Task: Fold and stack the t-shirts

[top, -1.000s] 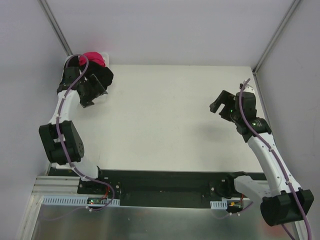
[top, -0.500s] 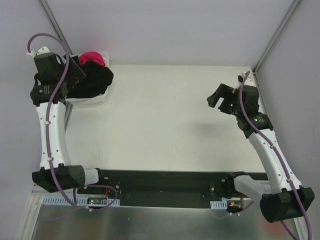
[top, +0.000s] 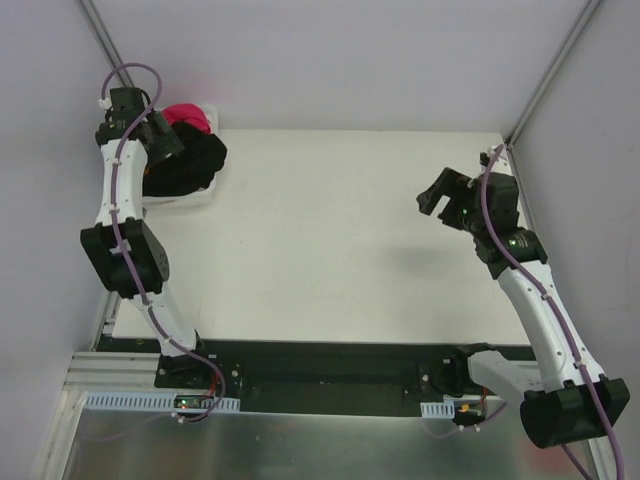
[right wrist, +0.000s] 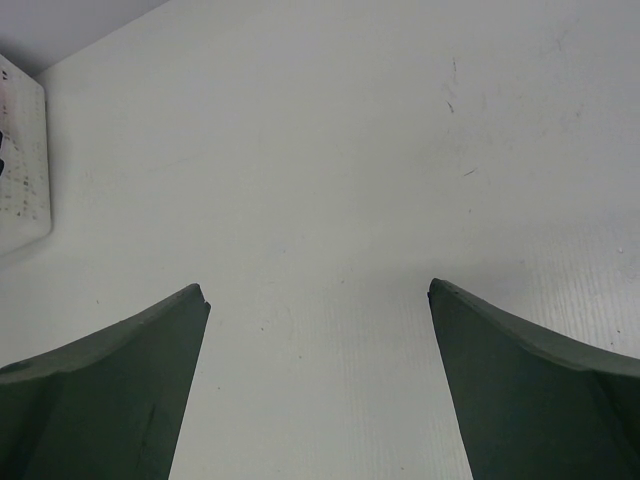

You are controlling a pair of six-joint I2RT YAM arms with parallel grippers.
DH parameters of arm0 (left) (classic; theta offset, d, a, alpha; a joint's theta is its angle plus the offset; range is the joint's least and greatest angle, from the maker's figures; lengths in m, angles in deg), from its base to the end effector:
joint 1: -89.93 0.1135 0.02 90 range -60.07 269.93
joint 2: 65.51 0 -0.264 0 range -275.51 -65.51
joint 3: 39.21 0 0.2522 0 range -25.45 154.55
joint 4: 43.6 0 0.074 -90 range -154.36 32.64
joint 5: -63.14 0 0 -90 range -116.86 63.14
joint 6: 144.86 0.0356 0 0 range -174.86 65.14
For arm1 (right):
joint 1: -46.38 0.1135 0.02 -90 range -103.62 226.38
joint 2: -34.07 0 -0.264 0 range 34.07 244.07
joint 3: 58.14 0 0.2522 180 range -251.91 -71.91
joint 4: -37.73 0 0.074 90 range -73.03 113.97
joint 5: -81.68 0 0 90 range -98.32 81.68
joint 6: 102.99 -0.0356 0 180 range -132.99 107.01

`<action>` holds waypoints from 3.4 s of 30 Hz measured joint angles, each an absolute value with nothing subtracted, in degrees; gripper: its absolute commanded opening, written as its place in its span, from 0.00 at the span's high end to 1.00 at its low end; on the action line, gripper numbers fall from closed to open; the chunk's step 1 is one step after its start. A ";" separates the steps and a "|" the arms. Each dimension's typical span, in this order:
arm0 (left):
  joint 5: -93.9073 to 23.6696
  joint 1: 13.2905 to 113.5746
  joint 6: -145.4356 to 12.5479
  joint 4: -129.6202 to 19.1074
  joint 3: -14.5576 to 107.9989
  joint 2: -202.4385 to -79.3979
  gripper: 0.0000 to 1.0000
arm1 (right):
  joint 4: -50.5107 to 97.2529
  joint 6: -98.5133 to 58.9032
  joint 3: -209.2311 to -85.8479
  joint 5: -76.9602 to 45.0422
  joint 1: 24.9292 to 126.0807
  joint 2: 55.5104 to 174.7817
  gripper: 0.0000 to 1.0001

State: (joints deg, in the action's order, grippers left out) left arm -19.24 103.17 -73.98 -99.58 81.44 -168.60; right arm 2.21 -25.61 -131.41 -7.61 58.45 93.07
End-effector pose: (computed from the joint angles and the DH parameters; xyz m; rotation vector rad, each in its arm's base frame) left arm 0.3940 0.0975 0.3788 -0.6918 2.1263 0.0932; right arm 0.2256 0.0478 0.3622 0.0176 1.9514 0.2736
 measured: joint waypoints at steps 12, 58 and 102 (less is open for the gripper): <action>-15.68 103.17 -75.97 -96.21 90.91 -186.35 0.27 | 1.42 -26.22 -126.86 -1.97 58.24 88.83 0.04; -14.13 103.54 -73.91 -90.70 106.62 -176.36 1.00 | 1.90 -25.37 -131.83 -10.14 57.95 98.93 0.04; -27.66 40.63 -77.50 -82.51 73.36 -187.88 1.00 | -13.86 -24.61 -126.97 -8.68 44.18 82.71 0.04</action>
State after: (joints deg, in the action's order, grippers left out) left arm -27.66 40.63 -77.50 -82.51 73.36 -187.88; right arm -13.86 -24.61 -126.97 -8.68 44.18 82.71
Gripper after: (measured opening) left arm 0.051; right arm 0.958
